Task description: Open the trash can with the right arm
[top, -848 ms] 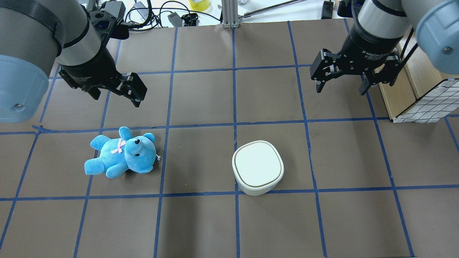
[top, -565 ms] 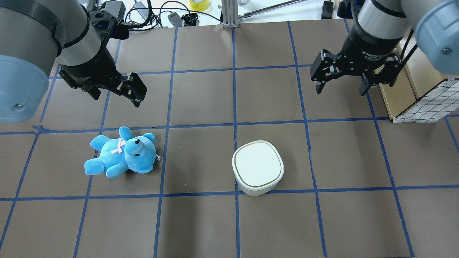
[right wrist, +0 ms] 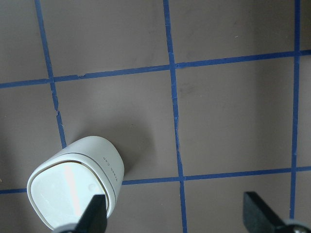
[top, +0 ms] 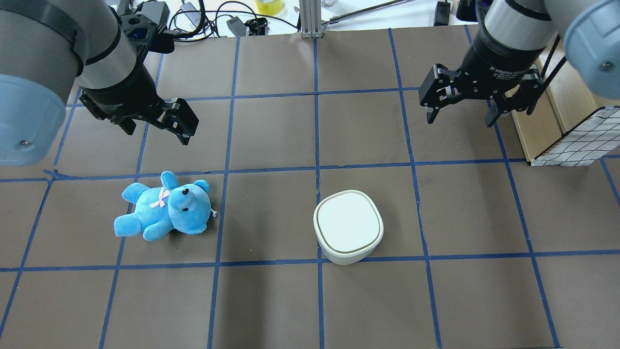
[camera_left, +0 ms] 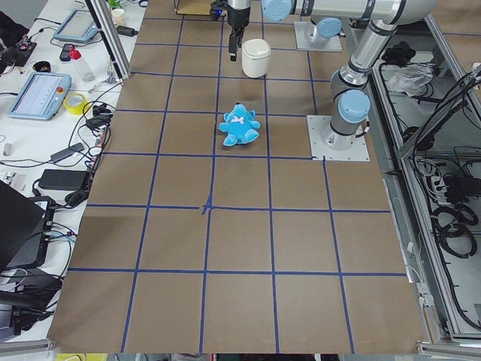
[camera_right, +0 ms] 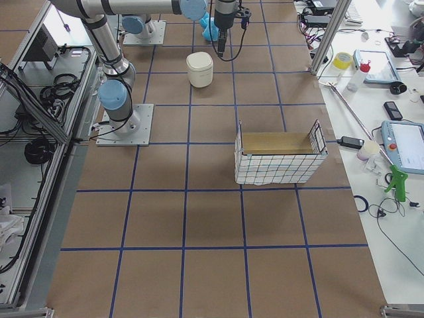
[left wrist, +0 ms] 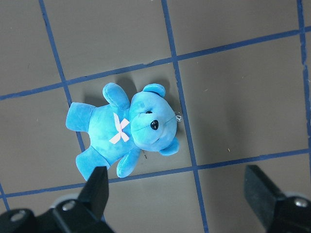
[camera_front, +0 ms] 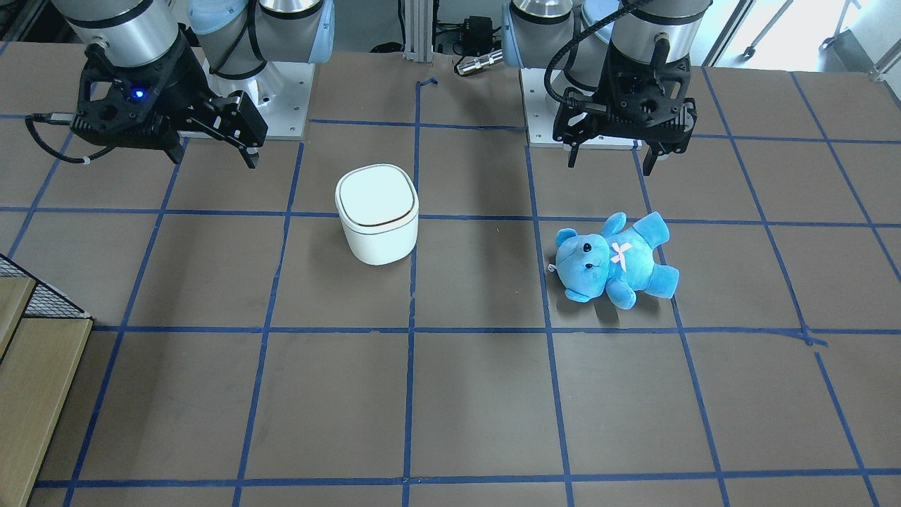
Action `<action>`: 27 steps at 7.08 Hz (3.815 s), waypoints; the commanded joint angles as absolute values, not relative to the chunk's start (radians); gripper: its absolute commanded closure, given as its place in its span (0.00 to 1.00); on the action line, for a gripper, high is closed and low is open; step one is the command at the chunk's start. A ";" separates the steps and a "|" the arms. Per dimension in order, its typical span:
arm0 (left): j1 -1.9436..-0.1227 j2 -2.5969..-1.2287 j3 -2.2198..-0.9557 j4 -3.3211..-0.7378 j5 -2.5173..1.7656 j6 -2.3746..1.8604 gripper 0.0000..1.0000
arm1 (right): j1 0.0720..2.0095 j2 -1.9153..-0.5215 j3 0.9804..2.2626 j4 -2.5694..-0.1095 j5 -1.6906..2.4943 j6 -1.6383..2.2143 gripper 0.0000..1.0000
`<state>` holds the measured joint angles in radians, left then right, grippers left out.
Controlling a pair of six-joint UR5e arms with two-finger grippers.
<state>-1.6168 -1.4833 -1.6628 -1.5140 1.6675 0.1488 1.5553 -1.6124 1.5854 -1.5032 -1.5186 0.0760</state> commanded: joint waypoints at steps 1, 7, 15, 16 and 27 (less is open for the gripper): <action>-1.617 -1.483 -1.663 -1.514 1.667 0.149 0.00 | 1.555 -1.614 1.583 -1.479 -1.523 0.077 0.00; -1.617 -1.483 -1.663 -1.514 1.667 0.149 0.00 | 1.563 -1.615 1.597 -1.477 -1.588 0.133 0.00; -1.617 -1.483 -1.663 -1.514 1.667 0.149 0.00 | 1.563 -1.614 1.601 -1.476 -1.589 0.133 0.00; -1.617 -1.483 -1.663 -1.514 1.667 0.149 0.00 | 1.565 -1.614 1.601 -1.476 -1.588 0.133 0.00; -1.617 -1.483 -1.663 -1.513 1.667 0.149 0.00 | 1.675 -1.572 1.647 -1.515 -1.575 0.228 1.00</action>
<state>-1.6168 -1.4834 -1.6628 -1.5137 1.6674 0.1488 1.6422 -1.5880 1.6389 -1.5015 -1.5769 0.2022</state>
